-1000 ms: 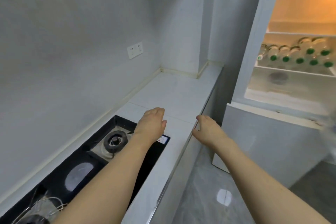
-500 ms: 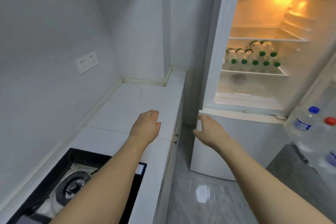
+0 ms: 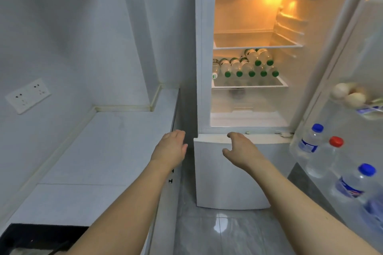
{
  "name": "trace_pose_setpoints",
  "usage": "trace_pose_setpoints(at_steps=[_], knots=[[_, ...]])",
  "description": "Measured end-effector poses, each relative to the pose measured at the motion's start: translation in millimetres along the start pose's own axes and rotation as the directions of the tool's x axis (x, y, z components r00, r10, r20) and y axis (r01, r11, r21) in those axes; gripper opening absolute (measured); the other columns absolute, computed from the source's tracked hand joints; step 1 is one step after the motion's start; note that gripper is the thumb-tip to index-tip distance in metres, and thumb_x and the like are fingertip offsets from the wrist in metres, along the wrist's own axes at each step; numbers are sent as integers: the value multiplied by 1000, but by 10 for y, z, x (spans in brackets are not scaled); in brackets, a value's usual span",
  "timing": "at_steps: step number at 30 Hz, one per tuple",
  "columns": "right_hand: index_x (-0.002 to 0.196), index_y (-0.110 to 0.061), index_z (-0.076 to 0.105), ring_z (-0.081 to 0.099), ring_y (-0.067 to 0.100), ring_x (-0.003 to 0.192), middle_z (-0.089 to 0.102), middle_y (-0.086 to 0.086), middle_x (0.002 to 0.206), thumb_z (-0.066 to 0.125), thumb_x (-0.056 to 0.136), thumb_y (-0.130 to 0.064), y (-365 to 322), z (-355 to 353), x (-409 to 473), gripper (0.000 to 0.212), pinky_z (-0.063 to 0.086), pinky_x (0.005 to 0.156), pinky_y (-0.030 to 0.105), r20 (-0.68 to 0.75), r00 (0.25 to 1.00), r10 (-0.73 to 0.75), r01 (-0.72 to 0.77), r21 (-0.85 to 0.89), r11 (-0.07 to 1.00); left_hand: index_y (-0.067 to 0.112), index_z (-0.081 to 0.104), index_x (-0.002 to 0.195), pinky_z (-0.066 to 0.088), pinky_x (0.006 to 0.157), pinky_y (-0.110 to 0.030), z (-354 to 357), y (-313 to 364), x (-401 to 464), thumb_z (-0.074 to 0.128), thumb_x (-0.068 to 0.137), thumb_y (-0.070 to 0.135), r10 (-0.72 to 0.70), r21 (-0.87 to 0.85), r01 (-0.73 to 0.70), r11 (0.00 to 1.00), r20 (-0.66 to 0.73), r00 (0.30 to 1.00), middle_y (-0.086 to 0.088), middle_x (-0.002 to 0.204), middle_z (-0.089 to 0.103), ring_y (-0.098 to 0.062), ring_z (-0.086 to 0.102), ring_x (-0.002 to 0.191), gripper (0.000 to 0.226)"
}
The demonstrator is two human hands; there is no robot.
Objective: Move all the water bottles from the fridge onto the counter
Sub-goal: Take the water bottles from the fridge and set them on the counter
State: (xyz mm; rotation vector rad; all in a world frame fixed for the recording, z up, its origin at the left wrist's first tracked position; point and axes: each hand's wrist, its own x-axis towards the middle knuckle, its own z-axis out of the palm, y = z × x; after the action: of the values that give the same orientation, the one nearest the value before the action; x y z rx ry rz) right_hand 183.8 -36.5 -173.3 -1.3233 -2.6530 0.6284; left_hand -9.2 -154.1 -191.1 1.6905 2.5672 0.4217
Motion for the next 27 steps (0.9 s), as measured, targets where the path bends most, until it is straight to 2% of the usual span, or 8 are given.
trace_pose_setpoints(at_steps=[4, 10, 16, 24, 27], knots=[[139, -7, 40, 44, 26, 128, 47, 9, 140, 52, 92, -25, 381, -237, 351, 52, 39, 102, 35, -23, 1000, 8, -7, 21, 1000, 8, 48, 130, 43, 94, -36, 39, 347, 460, 45, 100, 25, 17, 4, -17, 1000, -16, 1000, -8, 132, 52, -25, 47, 120, 35], [145, -8, 35, 40, 24, 134, 42, 8, 146, 51, 94, -25, 800, -555, 770, 56, 34, 105, 31, -49, 999, 0, 2, 40, 999, 10, 49, 130, 44, 90, -35, 113, 752, 1071, 47, 98, 25, 54, 1, -54, 999, -36, 998, -6, 126, 54, -27, 50, 115, 36], [139, -6, 41, 43, 27, 129, 45, 10, 142, 53, 93, -25, 1088, -795, 1193, 51, 37, 102, 33, -84, 996, 5, -3, 31, 1000, 9, 44, 137, 39, 100, -36, 139, 1096, 1548, 45, 100, 27, 110, 25, -109, 994, -49, 993, -7, 138, 49, -26, 45, 124, 40], [141, -7, 39, 45, 27, 130, 46, 10, 143, 55, 93, -26, 1329, -1015, 1886, 54, 39, 104, 35, -145, 988, 60, -48, 86, 995, 12, 40, 141, 38, 103, -36, 240, 1309, 2333, 44, 101, 30, 175, -7, -175, 985, -55, 983, -6, 144, 45, -24, 43, 129, 44], [143, -8, 38, 44, 27, 131, 44, 10, 145, 54, 92, -26, 1427, -1096, 2219, 56, 39, 104, 36, -163, 980, 111, -94, 112, 989, 12, 42, 139, 40, 101, -36, 309, 1346, 2758, 45, 101, 30, 202, -3, -202, 979, -55, 978, -7, 141, 48, -25, 45, 126, 43]])
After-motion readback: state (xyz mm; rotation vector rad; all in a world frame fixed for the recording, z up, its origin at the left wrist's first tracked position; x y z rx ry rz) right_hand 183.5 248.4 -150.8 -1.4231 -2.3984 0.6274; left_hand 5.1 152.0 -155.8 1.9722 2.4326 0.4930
